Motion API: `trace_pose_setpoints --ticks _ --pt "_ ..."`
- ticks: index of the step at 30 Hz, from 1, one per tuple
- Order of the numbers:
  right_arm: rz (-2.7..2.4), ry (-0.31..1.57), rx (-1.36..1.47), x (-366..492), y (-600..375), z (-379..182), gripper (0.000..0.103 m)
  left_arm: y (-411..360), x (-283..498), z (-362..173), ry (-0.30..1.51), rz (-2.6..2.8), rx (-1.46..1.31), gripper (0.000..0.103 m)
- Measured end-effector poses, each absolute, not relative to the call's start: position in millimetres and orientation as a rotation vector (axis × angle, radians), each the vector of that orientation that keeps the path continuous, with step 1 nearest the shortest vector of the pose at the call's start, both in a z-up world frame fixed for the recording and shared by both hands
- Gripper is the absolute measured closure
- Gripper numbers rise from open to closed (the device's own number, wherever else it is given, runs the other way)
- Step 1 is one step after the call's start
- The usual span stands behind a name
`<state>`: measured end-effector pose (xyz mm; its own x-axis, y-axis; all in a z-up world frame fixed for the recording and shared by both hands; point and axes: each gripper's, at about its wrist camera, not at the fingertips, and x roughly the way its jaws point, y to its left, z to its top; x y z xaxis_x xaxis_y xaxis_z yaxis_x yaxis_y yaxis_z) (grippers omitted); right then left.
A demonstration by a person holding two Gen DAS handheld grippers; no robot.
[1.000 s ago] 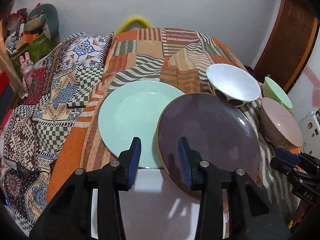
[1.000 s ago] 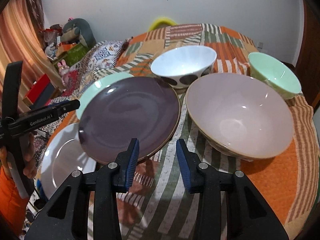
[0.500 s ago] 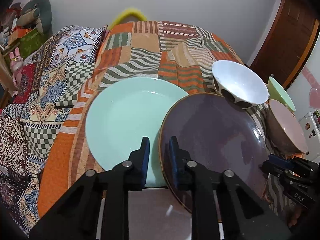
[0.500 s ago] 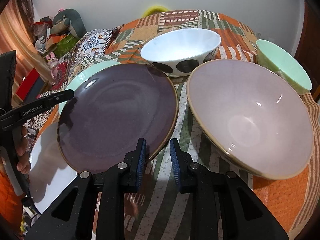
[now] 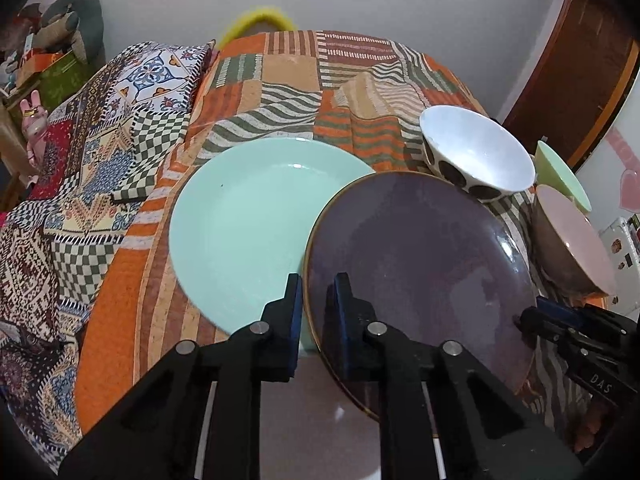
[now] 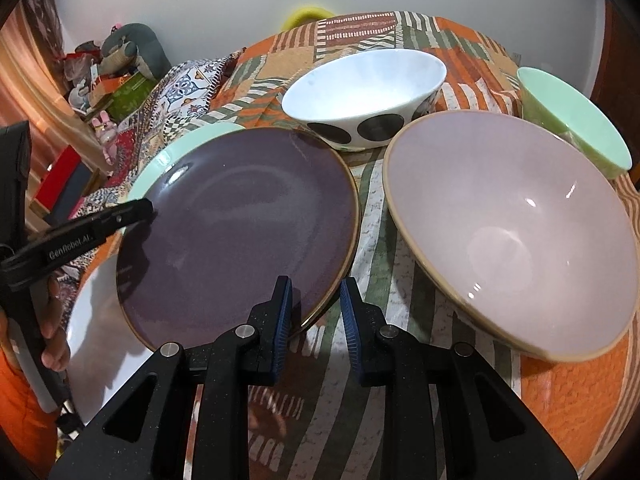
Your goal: Organize plates and bowls
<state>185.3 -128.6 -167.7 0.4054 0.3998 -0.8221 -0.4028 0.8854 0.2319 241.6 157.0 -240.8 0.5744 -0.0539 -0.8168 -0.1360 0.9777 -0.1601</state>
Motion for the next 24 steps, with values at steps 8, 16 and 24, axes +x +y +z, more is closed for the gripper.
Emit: trace_pose_setpoints --ticks 8,16,24 --pt "0.501 1.022 -0.027 169.2 -136.1 -157.5 0.08 133.0 208.6 -234.5 0.992 0.03 -0.169 0.088" --pt "0.517 1.024 0.035 160.3 -155.2 -154.3 0.082 131.9 194.6 -237.0 1.011 0.003 -0.26 0.088" --pt "0.511 1.022 0.021 159.3 -151.3 -159.6 0.082 145.5 208.1 -242.5 1.032 0.01 -0.311 0.081"
